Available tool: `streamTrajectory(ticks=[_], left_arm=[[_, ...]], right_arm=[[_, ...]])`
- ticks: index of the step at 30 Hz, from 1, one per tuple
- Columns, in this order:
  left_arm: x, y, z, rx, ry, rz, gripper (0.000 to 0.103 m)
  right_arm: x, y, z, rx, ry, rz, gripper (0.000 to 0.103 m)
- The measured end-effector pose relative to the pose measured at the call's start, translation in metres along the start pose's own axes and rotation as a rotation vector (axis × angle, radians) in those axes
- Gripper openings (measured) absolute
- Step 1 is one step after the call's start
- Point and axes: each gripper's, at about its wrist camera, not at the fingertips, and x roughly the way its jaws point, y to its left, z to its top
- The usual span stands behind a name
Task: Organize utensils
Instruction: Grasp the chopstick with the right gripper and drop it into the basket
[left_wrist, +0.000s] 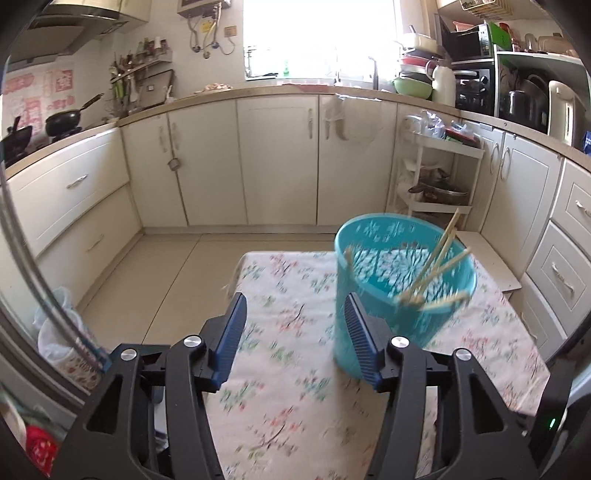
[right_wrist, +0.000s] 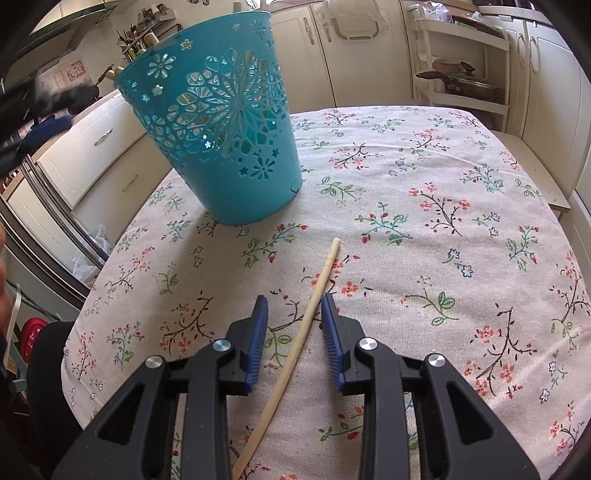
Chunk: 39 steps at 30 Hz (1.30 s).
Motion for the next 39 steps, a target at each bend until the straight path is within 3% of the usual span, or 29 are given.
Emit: streamTrajectory(ticks=[3,10,14,20,27,35,39], left_arm=[[-0.004,0.003,-0.015,0.012,0.002,0.017,0.058],[0.003,0.003,-0.037,0.033,0.016,0.008,0.067],[0.016,0.002,-0.052,0.044,0.05,0.0,0.068],[0.038,-0.001,-0.071,0.042,0.104,-0.004,0.071],[0.068,0.001,-0.094,0.022,0.211,-0.01,0.073],[0.073,-0.003,-0.098,0.047,0.228,0.005,0.076],[0.075,0.0,-0.098,0.036,0.234,0.002,0.076]], right_arm=[[-0.001,0.001,-0.001,-0.007,-0.002,-0.021,0.028],[-0.001,-0.002,-0.003,0.007,-0.008,-0.08,0.009],[-0.004,-0.004,-0.005,0.025,-0.006,-0.081,0.007],[-0.021,-0.018,-0.009,0.133,-0.018,0.06,0.006],[-0.063,-0.014,0.007,0.169,-0.123,0.185,0.006],[-0.119,-0.002,0.055,0.141,-0.286,0.271,0.005],[-0.141,0.011,0.087,0.084,-0.366,0.273,0.005]])
